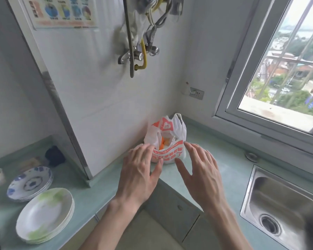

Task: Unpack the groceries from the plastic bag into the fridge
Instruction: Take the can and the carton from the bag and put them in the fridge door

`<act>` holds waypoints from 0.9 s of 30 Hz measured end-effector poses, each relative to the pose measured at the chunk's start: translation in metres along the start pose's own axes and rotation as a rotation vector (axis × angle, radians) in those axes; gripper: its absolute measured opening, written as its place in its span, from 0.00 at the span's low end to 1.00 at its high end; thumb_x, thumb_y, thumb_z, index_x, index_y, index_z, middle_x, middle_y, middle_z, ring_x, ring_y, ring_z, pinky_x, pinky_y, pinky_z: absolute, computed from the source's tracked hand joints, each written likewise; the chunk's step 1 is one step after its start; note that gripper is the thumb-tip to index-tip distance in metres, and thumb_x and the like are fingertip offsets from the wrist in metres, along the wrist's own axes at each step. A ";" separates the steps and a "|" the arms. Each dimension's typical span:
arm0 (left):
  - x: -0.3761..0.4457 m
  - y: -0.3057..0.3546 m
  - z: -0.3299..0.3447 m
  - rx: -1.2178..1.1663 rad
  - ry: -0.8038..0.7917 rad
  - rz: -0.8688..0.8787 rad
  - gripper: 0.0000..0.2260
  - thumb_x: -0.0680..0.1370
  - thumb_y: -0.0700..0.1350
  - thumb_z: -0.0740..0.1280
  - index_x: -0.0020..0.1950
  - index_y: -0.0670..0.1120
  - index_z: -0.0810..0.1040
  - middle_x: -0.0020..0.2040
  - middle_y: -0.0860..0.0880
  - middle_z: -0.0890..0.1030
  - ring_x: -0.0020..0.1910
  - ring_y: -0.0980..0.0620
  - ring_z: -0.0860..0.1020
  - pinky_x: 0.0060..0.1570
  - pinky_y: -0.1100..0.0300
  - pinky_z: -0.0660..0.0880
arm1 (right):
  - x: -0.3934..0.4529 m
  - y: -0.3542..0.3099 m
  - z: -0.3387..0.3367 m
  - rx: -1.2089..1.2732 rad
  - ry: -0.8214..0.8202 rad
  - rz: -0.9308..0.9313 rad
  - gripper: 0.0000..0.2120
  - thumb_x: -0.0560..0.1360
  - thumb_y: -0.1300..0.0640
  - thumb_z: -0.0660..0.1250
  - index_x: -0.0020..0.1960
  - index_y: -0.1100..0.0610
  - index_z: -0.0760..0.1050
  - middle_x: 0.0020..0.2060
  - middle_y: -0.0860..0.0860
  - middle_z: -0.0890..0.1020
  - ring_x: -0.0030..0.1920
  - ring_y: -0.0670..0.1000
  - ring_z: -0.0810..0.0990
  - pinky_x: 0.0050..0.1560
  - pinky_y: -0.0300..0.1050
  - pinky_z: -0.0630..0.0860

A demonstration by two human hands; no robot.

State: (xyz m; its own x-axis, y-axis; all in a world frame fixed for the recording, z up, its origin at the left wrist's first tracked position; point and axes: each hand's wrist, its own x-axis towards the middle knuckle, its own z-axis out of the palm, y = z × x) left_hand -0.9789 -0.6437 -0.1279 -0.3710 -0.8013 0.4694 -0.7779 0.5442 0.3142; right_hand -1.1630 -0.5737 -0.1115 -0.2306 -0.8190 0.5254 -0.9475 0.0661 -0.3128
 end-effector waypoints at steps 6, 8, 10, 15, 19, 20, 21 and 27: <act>0.055 -0.006 0.036 0.040 -0.025 0.012 0.29 0.84 0.64 0.47 0.73 0.47 0.72 0.71 0.49 0.77 0.71 0.50 0.73 0.74 0.61 0.61 | 0.046 0.028 0.037 0.056 0.005 0.002 0.23 0.82 0.41 0.62 0.74 0.49 0.69 0.67 0.46 0.78 0.67 0.49 0.76 0.70 0.46 0.69; 0.077 -0.005 0.049 0.039 -0.038 0.006 0.28 0.85 0.63 0.49 0.74 0.46 0.71 0.71 0.49 0.77 0.71 0.50 0.73 0.73 0.60 0.60 | 0.063 0.040 0.047 0.063 0.007 0.002 0.23 0.82 0.41 0.62 0.73 0.49 0.69 0.66 0.46 0.78 0.66 0.50 0.76 0.69 0.46 0.70; 0.099 -0.003 0.063 0.054 -0.043 0.011 0.26 0.85 0.62 0.51 0.73 0.46 0.72 0.70 0.48 0.78 0.70 0.49 0.74 0.73 0.58 0.64 | 0.080 0.051 0.058 0.069 -0.004 -0.001 0.22 0.82 0.41 0.63 0.72 0.48 0.69 0.66 0.46 0.78 0.66 0.50 0.76 0.69 0.46 0.70; 0.144 -0.004 0.098 0.105 -0.063 0.019 0.25 0.84 0.60 0.53 0.72 0.44 0.74 0.68 0.47 0.79 0.69 0.47 0.76 0.71 0.54 0.69 | 0.115 0.078 0.087 0.105 -0.014 -0.003 0.22 0.81 0.41 0.64 0.72 0.48 0.69 0.65 0.45 0.78 0.64 0.49 0.77 0.67 0.44 0.71; 0.165 -0.006 0.120 0.127 -0.019 0.004 0.24 0.84 0.59 0.55 0.71 0.44 0.75 0.67 0.47 0.80 0.67 0.48 0.76 0.70 0.56 0.68 | 0.134 0.096 0.109 0.134 -0.036 -0.028 0.22 0.81 0.42 0.65 0.72 0.47 0.68 0.65 0.45 0.78 0.63 0.49 0.77 0.66 0.45 0.72; 0.168 -0.007 0.125 0.126 0.003 0.001 0.23 0.84 0.58 0.56 0.70 0.44 0.75 0.66 0.47 0.80 0.66 0.47 0.77 0.69 0.56 0.67 | 0.137 0.098 0.114 0.140 -0.048 -0.034 0.22 0.81 0.42 0.65 0.71 0.47 0.68 0.65 0.44 0.78 0.63 0.49 0.77 0.66 0.45 0.72; 0.171 -0.008 0.128 0.123 0.020 0.002 0.23 0.83 0.58 0.56 0.69 0.45 0.75 0.66 0.47 0.81 0.66 0.47 0.77 0.69 0.56 0.67 | 0.141 0.099 0.119 0.146 -0.066 -0.040 0.21 0.81 0.42 0.65 0.71 0.47 0.68 0.65 0.44 0.78 0.63 0.48 0.77 0.66 0.44 0.72; 0.184 -0.021 0.138 0.126 0.051 -0.028 0.18 0.84 0.55 0.58 0.67 0.46 0.74 0.64 0.47 0.81 0.64 0.48 0.78 0.66 0.54 0.71 | 0.161 0.096 0.150 0.229 -0.220 -0.048 0.22 0.82 0.41 0.62 0.74 0.46 0.68 0.67 0.42 0.77 0.66 0.47 0.76 0.68 0.43 0.70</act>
State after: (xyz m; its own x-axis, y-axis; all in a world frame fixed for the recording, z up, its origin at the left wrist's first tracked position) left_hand -1.1010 -0.8373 -0.1619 -0.3244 -0.8001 0.5046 -0.8462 0.4838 0.2231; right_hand -1.2583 -0.7849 -0.1757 -0.1094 -0.9235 0.3678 -0.8760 -0.0853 -0.4747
